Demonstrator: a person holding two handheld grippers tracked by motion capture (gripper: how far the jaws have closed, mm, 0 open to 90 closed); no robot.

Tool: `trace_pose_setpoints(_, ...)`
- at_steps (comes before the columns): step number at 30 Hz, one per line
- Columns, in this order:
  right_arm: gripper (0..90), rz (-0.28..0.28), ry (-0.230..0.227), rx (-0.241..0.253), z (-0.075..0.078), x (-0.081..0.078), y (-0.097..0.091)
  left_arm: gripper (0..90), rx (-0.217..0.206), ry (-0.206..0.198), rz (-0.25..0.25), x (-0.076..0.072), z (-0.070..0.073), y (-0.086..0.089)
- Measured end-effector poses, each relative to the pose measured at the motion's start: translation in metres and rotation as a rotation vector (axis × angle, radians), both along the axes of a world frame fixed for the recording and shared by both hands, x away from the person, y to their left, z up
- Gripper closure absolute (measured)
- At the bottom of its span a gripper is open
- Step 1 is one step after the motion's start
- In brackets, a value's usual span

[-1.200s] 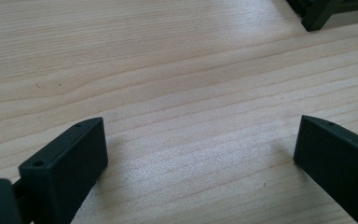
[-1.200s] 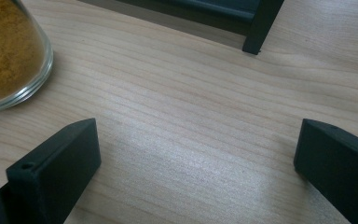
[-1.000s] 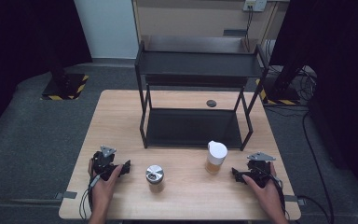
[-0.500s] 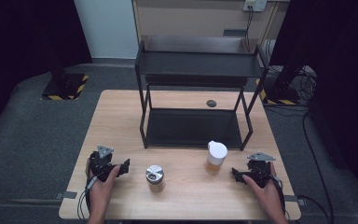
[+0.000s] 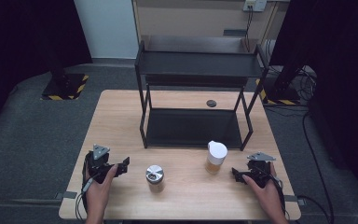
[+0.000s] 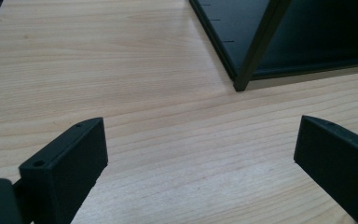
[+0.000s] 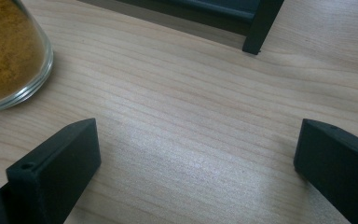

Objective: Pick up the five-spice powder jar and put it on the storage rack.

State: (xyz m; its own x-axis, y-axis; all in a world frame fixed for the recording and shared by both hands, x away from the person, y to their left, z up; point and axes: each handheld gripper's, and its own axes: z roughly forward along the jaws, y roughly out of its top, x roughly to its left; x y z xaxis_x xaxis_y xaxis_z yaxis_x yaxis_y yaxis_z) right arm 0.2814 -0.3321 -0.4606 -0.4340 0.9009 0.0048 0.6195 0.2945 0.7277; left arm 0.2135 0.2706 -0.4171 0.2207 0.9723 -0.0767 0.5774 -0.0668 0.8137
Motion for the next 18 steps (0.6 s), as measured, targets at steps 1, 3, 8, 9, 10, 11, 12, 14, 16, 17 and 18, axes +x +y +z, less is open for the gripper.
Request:
trace_pose_setpoints(1,1.4,0.000,0.000,0.000,0.000,0.000,0.000,1.5,0.000,-0.001,-0.005,0.000,0.001,0.000)
trace_pose_setpoints(3,1.4,0.000,0.000,0.000,0.000,0.000,0.000,1.5,-0.018,-0.016,-0.007,-0.002,0.001,0.000)
trace_pose_setpoints(8,1.4,0.000,0.000,0.000,0.000,0.000,0.000,1.5,-0.022,-0.036,-0.010,-0.008,0.006,-0.002)
trace_pose_setpoints(9,1.4,0.000,0.000,0.000,0.000,0.000,0.000,1.5,-0.022,-0.036,-0.010,-0.008,0.006,-0.002)
trace_pose_setpoints(10,1.4,0.000,0.000,0.000,0.000,0.000,0.000,1.5,-0.021,-0.038,-0.013,-0.010,0.008,-0.002)
trace_pose_setpoints(11,1.4,0.000,0.000,0.000,0.000,0.000,0.000,1.5,-0.020,-0.041,-0.018,-0.011,0.009,-0.002)
trace_pose_setpoints(12,1.4,0.000,0.000,0.000,0.000,0.000,0.000,1.4,-0.020,-0.045,-0.020,-0.012,0.010,-0.003)
trace_pose_setpoints(14,1.4,0.000,0.000,0.000,0.000,0.000,0.000,1.4,-0.016,-0.051,-0.026,-0.014,0.012,-0.005)
trace_pose_setpoints(16,1.4,0.000,0.000,0.000,0.000,0.000,0.000,1.4,-0.015,-0.060,-0.030,-0.016,0.014,-0.006)
trace_pose_setpoints(17,1.4,0.000,0.000,0.000,0.000,0.000,0.000,1.4,-0.014,-0.063,-0.032,-0.017,0.015,-0.007)
trace_pose_setpoints(18,1.4,0.000,0.000,0.000,0.000,0.000,0.000,1.4,-0.014,-0.066,-0.034,-0.018,0.016,-0.008)
